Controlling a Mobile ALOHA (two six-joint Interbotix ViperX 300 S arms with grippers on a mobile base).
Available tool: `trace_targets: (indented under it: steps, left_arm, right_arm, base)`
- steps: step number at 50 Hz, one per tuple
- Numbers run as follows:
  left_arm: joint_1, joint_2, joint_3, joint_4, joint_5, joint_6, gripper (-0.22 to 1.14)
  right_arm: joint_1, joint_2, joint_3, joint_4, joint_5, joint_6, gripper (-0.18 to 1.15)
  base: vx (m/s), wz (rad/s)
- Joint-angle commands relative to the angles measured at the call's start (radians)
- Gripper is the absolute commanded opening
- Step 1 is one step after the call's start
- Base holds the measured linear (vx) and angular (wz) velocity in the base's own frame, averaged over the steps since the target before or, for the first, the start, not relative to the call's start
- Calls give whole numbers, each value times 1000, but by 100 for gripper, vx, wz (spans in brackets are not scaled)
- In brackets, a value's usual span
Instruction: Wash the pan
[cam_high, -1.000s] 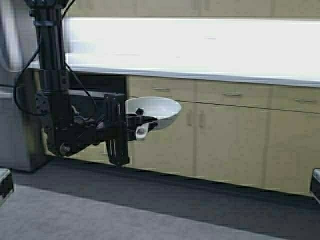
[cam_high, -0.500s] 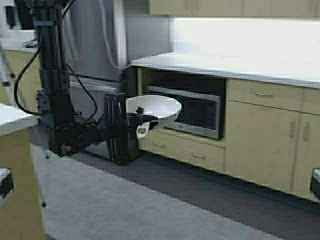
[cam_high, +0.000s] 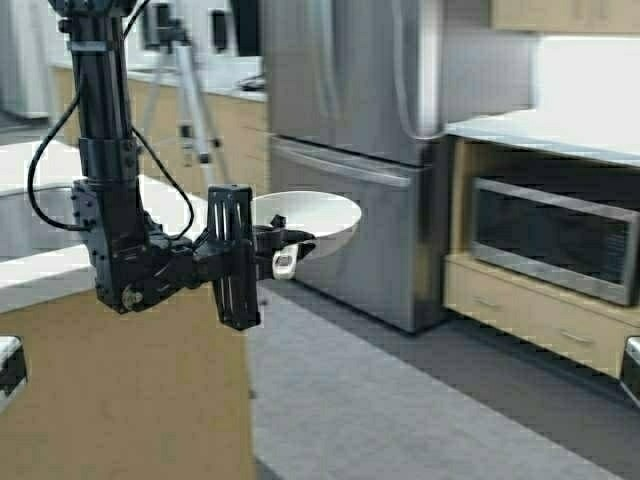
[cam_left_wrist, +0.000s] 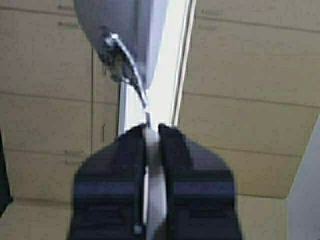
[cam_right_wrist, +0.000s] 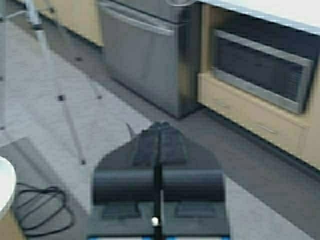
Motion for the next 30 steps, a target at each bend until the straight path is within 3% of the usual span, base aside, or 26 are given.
trace_targets:
  steps: [1, 30]
  left_arm:
    - [0, -66, -15, 3, -20, 3, 2]
    - [2, -83, -11, 5, -11, -12, 2]
  right_arm:
    - [2, -2, -11, -2, -5, 2, 6]
    - [2, -95, -2, 0, -5, 15, 6]
  base:
    - [10, 49]
    - [12, 58]
